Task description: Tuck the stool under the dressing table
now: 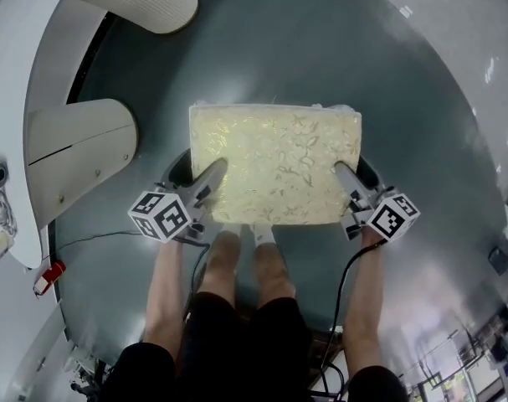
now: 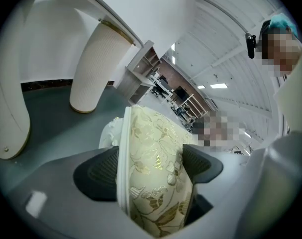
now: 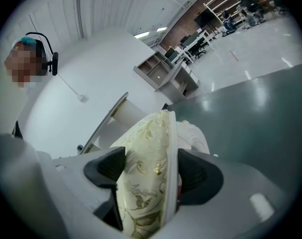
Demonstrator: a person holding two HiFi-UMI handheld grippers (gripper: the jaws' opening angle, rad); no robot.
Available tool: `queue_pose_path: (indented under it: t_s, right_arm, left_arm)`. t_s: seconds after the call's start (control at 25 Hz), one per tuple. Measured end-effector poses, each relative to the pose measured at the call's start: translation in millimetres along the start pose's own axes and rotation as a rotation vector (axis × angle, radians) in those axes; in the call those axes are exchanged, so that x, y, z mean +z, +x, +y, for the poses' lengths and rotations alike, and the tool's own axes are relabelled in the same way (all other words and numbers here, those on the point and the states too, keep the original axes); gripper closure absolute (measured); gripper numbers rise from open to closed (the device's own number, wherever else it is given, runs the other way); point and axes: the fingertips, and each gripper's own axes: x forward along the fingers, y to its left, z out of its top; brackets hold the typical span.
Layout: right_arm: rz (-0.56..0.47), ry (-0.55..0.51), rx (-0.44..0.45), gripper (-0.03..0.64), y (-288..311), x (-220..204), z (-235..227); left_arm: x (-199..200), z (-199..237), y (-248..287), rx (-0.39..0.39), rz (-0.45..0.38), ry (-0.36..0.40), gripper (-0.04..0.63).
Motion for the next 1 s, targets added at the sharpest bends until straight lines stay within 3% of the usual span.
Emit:
queue_pose_path:
  t_s: [0.4, 0.64, 0.8, 1.0]
  right_arm:
    - [-0.025, -0.019, 0.008, 0.281, -6, 4, -1]
    - [-0.096, 0.091, -0.072, 0.281, -34, -47, -39]
    - [-0.055, 0.055, -0.046, 0.281, -7, -32, -27]
    - [-0.025, 0.014, -0.006, 0.281, -4, -5, -4]
  left_arm:
    - [-2, -7, 1, -0.010, -0.015, 0.011, 0.179]
    - [-36, -5, 30, -0.056, 0.114, 0.069, 0.179]
    - [-22, 11, 22, -0.030, 0.074, 0.033, 0.179]
    - [-1, -1, 2, -0.005, 0.025, 0.009, 0.181]
